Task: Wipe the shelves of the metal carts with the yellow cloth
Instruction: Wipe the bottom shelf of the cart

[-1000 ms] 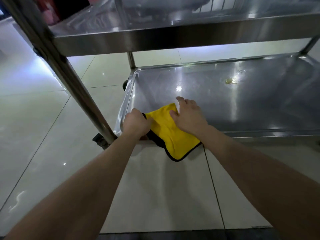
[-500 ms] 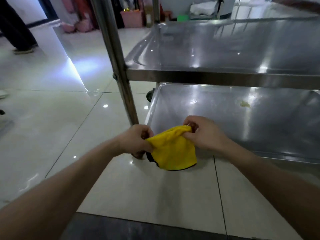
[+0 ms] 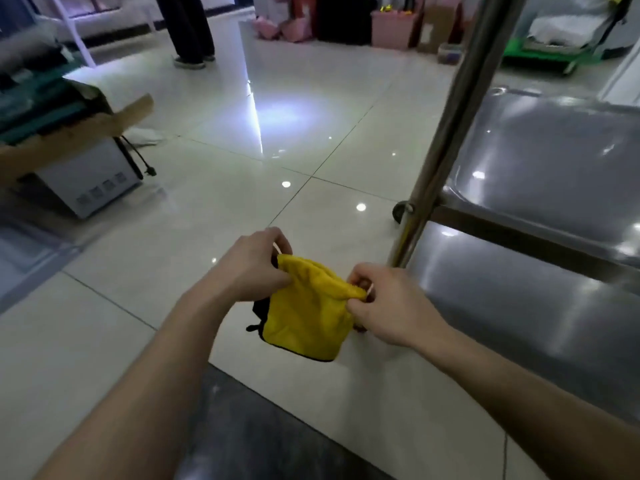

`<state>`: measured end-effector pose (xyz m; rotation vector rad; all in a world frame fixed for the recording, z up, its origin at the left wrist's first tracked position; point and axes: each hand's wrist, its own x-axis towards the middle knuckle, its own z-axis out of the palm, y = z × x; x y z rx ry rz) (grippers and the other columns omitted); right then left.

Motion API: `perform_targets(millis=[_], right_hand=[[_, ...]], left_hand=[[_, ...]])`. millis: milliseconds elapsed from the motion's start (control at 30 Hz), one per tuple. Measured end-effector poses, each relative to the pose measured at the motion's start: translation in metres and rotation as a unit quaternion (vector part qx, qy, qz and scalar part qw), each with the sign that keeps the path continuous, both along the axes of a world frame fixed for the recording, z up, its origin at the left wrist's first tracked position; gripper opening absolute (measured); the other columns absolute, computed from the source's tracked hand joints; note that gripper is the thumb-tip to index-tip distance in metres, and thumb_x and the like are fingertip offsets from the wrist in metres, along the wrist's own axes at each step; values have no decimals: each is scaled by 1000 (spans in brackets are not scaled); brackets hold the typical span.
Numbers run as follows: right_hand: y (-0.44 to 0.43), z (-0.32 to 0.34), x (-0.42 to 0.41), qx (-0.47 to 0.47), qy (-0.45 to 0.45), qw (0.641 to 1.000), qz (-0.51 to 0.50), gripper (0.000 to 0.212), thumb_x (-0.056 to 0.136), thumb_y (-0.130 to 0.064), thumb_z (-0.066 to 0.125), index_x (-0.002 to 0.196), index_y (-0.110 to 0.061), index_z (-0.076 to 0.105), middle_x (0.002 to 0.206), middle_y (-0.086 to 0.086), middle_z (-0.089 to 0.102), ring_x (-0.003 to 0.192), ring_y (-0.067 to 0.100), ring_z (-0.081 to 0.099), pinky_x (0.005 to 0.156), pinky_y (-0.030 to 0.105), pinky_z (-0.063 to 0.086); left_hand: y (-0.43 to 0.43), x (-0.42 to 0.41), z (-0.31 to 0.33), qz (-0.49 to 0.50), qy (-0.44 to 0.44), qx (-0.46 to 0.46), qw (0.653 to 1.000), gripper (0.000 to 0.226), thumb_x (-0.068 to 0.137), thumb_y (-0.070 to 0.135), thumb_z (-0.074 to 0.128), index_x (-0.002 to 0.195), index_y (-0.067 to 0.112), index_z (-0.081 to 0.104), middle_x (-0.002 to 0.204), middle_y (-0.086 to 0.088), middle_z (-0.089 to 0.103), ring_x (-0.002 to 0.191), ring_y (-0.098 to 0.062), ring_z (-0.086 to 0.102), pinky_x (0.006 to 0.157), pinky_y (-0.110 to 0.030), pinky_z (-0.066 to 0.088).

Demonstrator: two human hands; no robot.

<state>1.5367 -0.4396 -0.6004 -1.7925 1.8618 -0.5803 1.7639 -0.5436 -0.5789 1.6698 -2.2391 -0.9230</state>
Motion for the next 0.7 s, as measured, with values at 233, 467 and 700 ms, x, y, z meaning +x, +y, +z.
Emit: perform_targets(millis=[233, 467, 700], right_hand=[[-19, 118, 56, 45, -15, 999, -25, 8, 94, -22, 67, 99, -27, 70, 97, -4, 62, 86, 14, 60, 73, 30, 44], [-43, 305, 101, 66, -89, 992, -55, 13, 97, -20, 72, 106, -30, 73, 104, -9, 59, 86, 8, 63, 77, 23, 51], [-94, 503, 121, 41, -165, 980, -105, 18, 95, -16, 75, 107, -29, 74, 110, -10, 57, 87, 7, 66, 78, 21, 58]], left_hand=[[51, 53, 53, 221, 207, 32, 952, 45, 80, -2, 78, 102, 36, 64, 94, 3, 76, 78, -23, 78, 62, -25, 60], [31, 117, 269, 232, 211, 41, 949, 43, 85, 0, 82, 108, 32, 65, 93, 8, 75, 92, -16, 75, 75, -39, 63], [-24, 143, 479, 179, 235, 49, 954, 50, 89, -3, 77, 117, 35, 60, 100, 0, 73, 85, -22, 77, 66, -43, 67]])
